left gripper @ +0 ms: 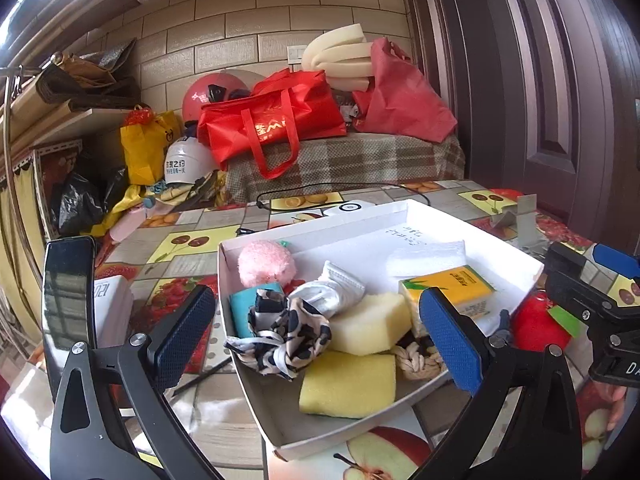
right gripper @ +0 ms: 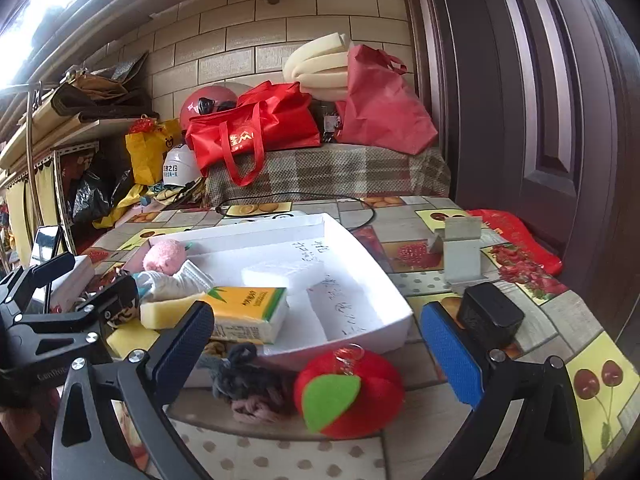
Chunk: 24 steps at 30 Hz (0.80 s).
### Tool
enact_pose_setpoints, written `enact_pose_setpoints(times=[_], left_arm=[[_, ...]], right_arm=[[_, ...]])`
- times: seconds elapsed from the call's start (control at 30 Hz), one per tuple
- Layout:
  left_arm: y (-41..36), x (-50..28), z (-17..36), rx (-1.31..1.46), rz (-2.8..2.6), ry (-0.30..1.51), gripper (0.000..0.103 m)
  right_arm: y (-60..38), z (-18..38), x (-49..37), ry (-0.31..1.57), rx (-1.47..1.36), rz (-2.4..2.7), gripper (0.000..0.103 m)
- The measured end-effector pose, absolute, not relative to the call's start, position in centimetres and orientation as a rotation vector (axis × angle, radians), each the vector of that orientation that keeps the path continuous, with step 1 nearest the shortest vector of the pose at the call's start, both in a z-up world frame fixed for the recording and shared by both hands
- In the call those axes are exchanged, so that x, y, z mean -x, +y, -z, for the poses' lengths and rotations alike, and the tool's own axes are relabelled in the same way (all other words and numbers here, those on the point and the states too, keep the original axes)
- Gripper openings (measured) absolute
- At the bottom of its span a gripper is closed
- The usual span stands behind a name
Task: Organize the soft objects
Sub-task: 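Withdraw both open grippers from the box toward the rope toy and apple plush, then grasp the red apple plush with the right gripper while the left grasps the grey-blue rope toy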
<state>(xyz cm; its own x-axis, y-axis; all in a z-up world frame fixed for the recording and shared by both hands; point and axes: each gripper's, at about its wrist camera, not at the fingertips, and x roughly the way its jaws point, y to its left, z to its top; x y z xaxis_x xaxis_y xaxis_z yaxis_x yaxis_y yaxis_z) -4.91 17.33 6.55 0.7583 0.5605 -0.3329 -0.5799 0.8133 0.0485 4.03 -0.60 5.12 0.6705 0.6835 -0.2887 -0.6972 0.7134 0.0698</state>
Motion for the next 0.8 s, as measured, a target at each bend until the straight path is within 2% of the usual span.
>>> enact_pose_setpoints(times=[0.13,0.4,0.43,0.53,0.6,0.63,0.73,0.8], left_arm=[[16.1,4.9,-6.5,0.040,-0.556,0.362,0.103],[12.3,3.0,-6.0,-0.084,-0.374,0.454,0.103],[11.9,2.9,-5.9,-0.101,-0.361,0.458,0.103],[11.4,3.0,-6.0,-0.129,-0.342,0.447,0.103],[11.3,2.9,-5.9,-0.133,-0.325,0.459,0.103],[11.3,2.7,-5.9,-0.134,-0.319,0.469,0.103],[11.3,2.4,-5.7,-0.137,-0.309,0.484,0.103],[11.2,2.2,-5.7,-0.141,-0.292,0.494,0.099]], right_arm=[[-3.2,-4.5,-5.1,0.375,0.073,-0.761,0.103],[-2.6,-1.8,-8.7,0.661,0.125,-0.845,0.102],[-2.0,-1.6,-8.8,0.677,0.143,-0.865,0.099],[-0.2,-1.6,-8.4,0.670,0.205,-0.905,0.098],[0.6,-1.6,-8.6,0.674,0.231,-0.913,0.083],[1.0,-1.4,-8.8,0.694,0.239,-0.923,0.067],[0.3,-1.4,-9.0,0.698,0.204,-0.946,0.060],[-0.8,-1.3,-9.1,0.703,0.182,-0.917,0.060]])
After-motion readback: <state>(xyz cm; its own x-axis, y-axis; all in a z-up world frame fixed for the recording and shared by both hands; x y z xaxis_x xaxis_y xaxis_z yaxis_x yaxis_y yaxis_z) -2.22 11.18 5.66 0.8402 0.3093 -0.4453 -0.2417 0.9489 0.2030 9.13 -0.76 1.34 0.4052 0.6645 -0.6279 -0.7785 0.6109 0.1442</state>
